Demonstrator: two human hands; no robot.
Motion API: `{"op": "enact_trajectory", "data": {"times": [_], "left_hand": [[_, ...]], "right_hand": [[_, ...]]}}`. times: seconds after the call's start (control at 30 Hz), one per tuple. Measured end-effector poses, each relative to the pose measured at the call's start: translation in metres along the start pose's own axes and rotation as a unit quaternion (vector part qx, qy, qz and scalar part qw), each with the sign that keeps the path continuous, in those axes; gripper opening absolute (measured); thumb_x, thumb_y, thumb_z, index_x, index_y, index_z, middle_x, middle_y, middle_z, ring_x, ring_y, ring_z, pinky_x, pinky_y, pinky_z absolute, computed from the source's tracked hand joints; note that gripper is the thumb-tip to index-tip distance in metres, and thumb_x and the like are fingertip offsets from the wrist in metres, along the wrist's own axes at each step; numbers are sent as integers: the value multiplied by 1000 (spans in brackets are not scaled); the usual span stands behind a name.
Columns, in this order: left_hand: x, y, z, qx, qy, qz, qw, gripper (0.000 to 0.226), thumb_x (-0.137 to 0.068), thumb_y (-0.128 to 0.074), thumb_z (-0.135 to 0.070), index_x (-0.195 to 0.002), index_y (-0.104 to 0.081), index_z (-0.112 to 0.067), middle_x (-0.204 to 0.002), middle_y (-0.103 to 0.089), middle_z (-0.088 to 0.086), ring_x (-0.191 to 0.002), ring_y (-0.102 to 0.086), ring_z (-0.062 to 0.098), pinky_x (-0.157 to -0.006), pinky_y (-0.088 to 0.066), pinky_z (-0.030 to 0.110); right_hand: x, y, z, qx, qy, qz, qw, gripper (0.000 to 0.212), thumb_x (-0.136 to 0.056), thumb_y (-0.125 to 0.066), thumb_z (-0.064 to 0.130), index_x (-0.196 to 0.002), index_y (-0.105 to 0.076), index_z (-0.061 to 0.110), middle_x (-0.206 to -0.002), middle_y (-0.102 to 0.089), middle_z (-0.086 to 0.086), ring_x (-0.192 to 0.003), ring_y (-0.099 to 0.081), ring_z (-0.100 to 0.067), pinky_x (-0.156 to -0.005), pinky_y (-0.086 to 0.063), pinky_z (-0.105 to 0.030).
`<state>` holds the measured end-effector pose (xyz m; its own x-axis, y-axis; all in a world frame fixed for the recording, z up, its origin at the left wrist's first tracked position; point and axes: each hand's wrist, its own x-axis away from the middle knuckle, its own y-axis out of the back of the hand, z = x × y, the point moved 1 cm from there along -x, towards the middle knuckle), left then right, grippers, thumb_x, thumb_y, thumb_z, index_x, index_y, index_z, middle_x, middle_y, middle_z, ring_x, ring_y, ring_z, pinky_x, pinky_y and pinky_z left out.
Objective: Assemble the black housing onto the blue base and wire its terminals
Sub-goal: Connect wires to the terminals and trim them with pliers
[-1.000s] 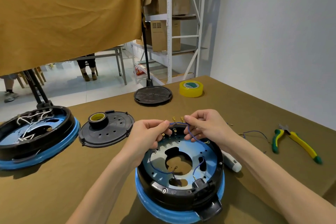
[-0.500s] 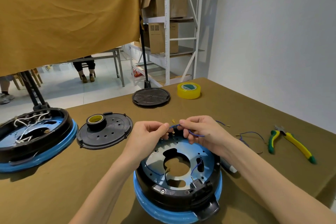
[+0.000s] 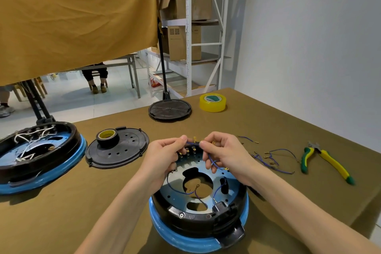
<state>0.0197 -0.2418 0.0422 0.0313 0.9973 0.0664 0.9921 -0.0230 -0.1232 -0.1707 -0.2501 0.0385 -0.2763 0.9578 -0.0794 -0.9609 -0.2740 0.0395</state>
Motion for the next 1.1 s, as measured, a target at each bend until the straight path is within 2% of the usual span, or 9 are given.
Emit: {"op": "enact_trajectory", "data": {"times": [0.13, 0.27, 0.43, 0.5, 0.57, 0.63, 0.73, 1.0, 1.1], "left_hand": [[2, -2, 0, -19, 3, -12, 1000, 20, -98, -69, -22, -93, -83, -9, -62, -57, -2, -45, -36, 7, -41, -32, 19], [3, 10, -12, -141, -18, 40, 989, 19, -99, -67, -27, -95, -83, -17, -77, -76, -1, -66, -60, 8, -62, -54, 19], [-1, 41, -25, -382, -52, 58, 921, 15, -95, -70, -39, -88, -83, -35, -83, -78, -14, -73, -66, -4, -68, -49, 16], [-4, 50, -23, -462, -92, 18, 882, 7, -93, -73, -38, -94, -79, -36, -90, -74, -15, -79, -64, -3, -69, -48, 18], [-9, 56, -18, -525, -108, 10, 844, 16, -92, -73, -41, -106, -70, -37, -109, -64, -13, -97, -58, 1, -82, -48, 24], [-13, 59, -10, -508, -91, 51, 855, 31, -91, -73, -42, -120, -62, -38, -120, -58, -14, -110, -56, 6, -88, -47, 23], [-18, 59, 1, -434, -74, 115, 891, 40, -92, -75, -35, -128, -57, -34, -121, -59, -17, -108, -59, -4, -77, -47, 6], [-23, 63, 9, -414, -75, 114, 900, 39, -99, -66, -30, -137, -56, -33, -122, -57, -13, -106, -62, 2, -82, -56, 19], [-22, 66, 6, -410, -79, 101, 903, 27, -103, -58, -37, -129, -62, -34, -118, -62, -14, -101, -64, 0, -81, -56, 20]], "right_hand": [[-6, -6, -2, -14, -1, -62, 998, 14, -100, -66, 15, -97, -66, 2, -67, -66, -9, -51, -60, -16, -44, -48, -25], [-7, -8, -4, -55, -87, -19, 995, 13, -101, -65, 15, -97, -66, 3, -70, -65, -9, -49, -56, -17, -46, -49, -27], [-15, -9, -5, 2, -141, 24, 990, 15, -101, -64, 15, -91, -67, 4, -68, -65, -9, -48, -52, -16, -45, -48, -26], [-17, -12, -8, 58, -162, 32, 985, 14, -101, -64, 16, -92, -68, 5, -67, -66, -8, -46, -52, -15, -44, -46, -25], [-19, -16, -11, 114, -178, 45, 976, 15, -100, -65, 17, -93, -70, 5, -65, -66, -7, -45, -52, -14, -44, -46, -25], [-21, -18, -14, 150, -186, 48, 970, 17, -99, -66, 17, -91, -72, 4, -63, -64, -6, -44, -51, -13, -44, -45, -24], [-24, -20, -18, 170, -200, 52, 964, 18, -99, -67, 17, -94, -75, 2, -61, -62, -4, -45, -49, -11, -44, -43, -23], [-32, -22, -17, 292, -178, 31, 939, 25, -97, -71, 25, -93, -75, 0, -64, -68, -6, -45, -56, -11, -46, -49, -24], [-35, -26, -5, 466, -100, 11, 879, 34, -93, -75, 38, -89, -73, 4, -74, -73, -8, -62, -68, -19, -60, -58, -36]]}}
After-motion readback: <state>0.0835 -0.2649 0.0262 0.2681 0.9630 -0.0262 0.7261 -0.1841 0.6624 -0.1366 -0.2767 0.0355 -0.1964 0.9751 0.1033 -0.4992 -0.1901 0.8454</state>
